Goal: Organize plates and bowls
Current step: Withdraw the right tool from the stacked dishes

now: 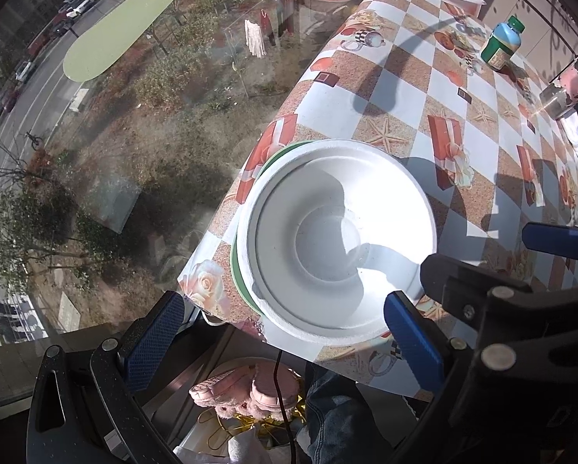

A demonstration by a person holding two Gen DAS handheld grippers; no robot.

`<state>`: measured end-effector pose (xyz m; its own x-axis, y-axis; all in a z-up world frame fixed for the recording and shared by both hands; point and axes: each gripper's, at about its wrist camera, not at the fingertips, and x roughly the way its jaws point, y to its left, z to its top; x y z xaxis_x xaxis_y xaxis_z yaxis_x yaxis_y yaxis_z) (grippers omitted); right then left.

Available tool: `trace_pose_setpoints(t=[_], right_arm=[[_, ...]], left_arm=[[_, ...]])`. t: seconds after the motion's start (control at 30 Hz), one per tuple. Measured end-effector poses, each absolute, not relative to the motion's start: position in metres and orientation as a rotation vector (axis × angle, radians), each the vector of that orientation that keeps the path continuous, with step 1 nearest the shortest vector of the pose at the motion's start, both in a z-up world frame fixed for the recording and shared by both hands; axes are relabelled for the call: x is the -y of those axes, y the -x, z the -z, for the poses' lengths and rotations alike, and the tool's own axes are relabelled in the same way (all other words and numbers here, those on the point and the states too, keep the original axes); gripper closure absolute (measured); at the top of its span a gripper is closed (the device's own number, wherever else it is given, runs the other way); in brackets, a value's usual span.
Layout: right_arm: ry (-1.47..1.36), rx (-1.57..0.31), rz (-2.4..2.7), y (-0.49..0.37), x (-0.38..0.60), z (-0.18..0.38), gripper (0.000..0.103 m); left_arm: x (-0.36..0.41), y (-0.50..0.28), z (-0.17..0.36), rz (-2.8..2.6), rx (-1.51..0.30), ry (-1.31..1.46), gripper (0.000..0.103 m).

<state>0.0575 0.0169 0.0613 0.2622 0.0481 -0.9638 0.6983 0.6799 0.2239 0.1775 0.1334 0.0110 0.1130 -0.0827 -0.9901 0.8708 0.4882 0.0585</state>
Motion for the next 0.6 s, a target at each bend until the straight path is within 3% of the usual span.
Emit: trace_pose_setpoints(t=[0.6], right_arm=[[-0.769, -1.206, 0.493, -0.0477, -0.0136, -0.0645, 0.000]], left_arm=[[-0.1261, -0.1679, -0.0133, 0.864, -1.263, -0.823, 0.000]])
